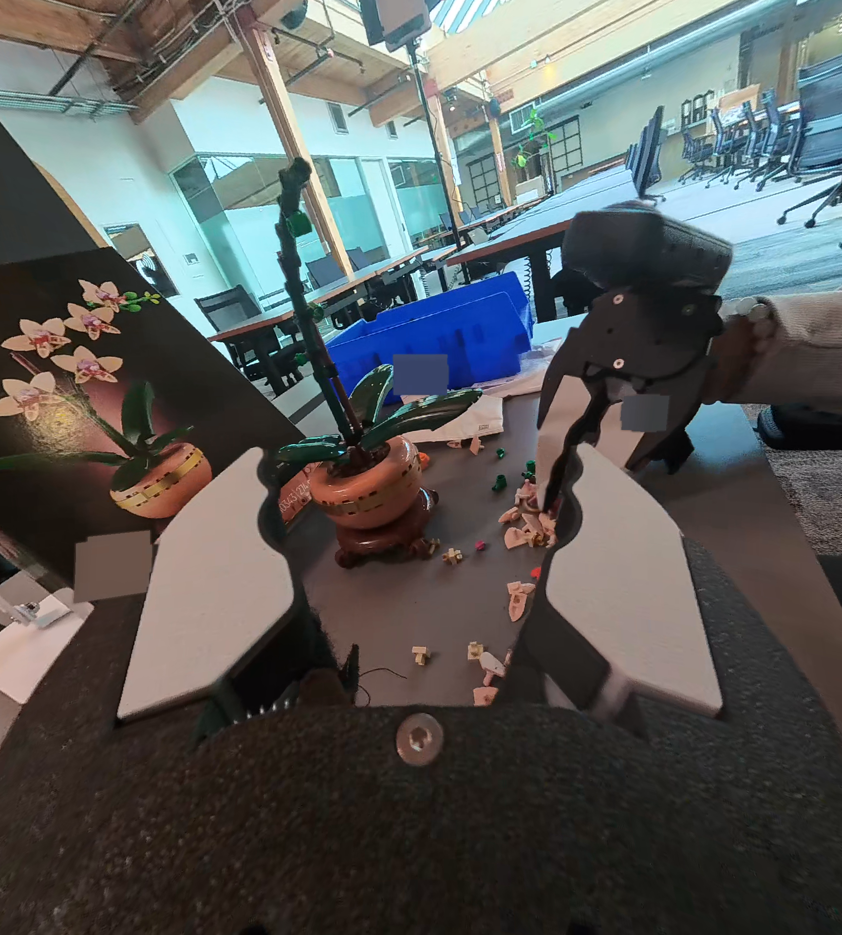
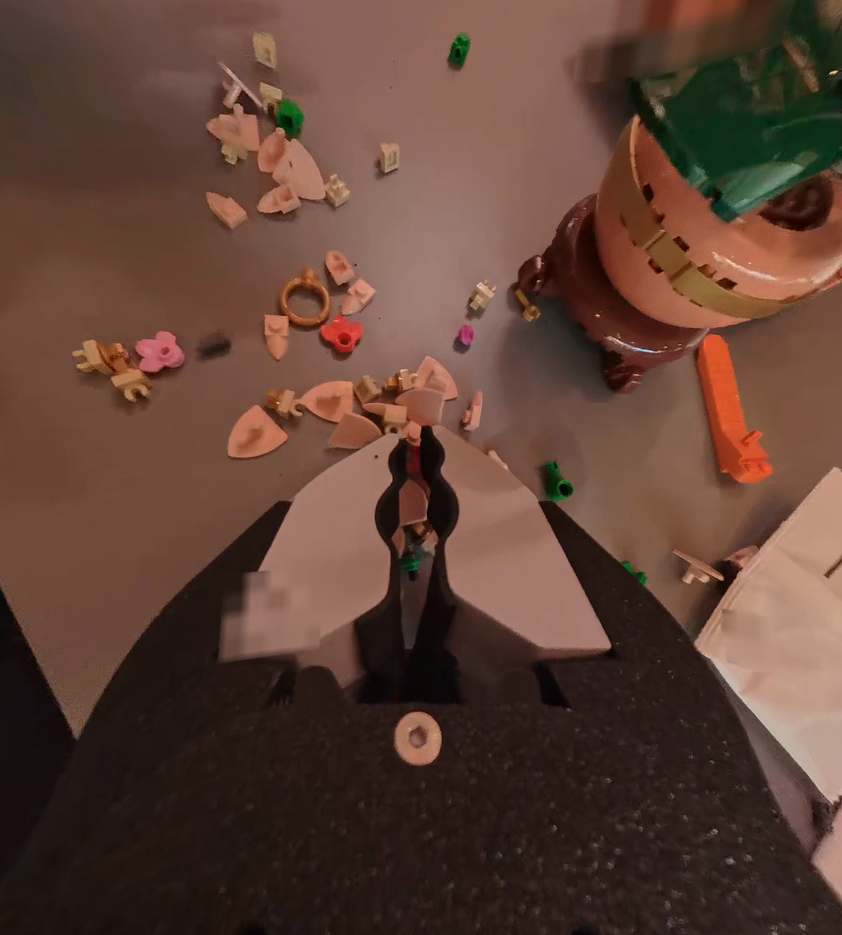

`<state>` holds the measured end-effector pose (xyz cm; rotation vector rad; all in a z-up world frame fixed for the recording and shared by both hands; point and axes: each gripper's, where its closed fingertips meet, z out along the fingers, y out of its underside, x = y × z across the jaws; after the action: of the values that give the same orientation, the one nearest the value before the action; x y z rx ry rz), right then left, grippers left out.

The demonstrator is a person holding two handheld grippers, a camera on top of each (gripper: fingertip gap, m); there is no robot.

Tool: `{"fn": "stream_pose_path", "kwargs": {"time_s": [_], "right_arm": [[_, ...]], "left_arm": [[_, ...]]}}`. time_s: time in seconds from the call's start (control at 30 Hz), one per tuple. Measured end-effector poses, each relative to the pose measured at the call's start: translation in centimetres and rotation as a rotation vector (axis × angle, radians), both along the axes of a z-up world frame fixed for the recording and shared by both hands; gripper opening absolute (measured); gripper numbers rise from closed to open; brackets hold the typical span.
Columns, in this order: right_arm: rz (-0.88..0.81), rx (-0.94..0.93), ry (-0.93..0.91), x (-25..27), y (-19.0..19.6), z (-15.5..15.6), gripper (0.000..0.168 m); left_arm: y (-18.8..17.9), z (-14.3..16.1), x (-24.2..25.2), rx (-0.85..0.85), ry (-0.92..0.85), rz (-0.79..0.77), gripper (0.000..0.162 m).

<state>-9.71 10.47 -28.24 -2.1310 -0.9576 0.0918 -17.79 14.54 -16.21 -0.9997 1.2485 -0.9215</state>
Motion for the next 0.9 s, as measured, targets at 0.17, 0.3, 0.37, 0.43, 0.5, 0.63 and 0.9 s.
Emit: {"fn": "stream_pose_path", "kwargs": {"time_s": [0.17,0.3,0.37,0.43,0.5,0.63,0.9], "right_arm": [[0.018,0.006,-0.022,-0.9,-0.3,0.0,0.011],[-0.002,-0.010,0.022,-1.0,0.4,0.2,0.011],[0.002,-0.048,0.021,-1.3,0.3,-0.2,0.009],[-0.003,-0.066,0.035,-1.6,0.4,-0.2,0.010],[0.001,-0.069,0.044,-1.8,0.6,-0.2,0.010],[-0.009,-0.074,0.091,-2.2,0.7,-0.2,0.008],[-0.018,-0.092,0.159,-3.0,1.1,-0.2,0.007]], "left_arm": [[0.5,-0.1,-0.5,-0.018,-0.007,0.013,0.102],[0.7,-0.6,-0.6,-0.013,0.018,0.021,0.098],[0.5,-0.7,-0.5,-0.006,0.028,0.018,0.098],[0.3,-0.8,-0.4,0.000,0.037,0.009,0.097],[0.2,-1.0,-0.3,0.003,0.046,0.000,0.095],[-0.3,-1.7,-0.2,0.004,0.089,-0.025,0.090],[-1.1,-2.6,0.3,0.001,0.134,-0.062,0.076]]}}
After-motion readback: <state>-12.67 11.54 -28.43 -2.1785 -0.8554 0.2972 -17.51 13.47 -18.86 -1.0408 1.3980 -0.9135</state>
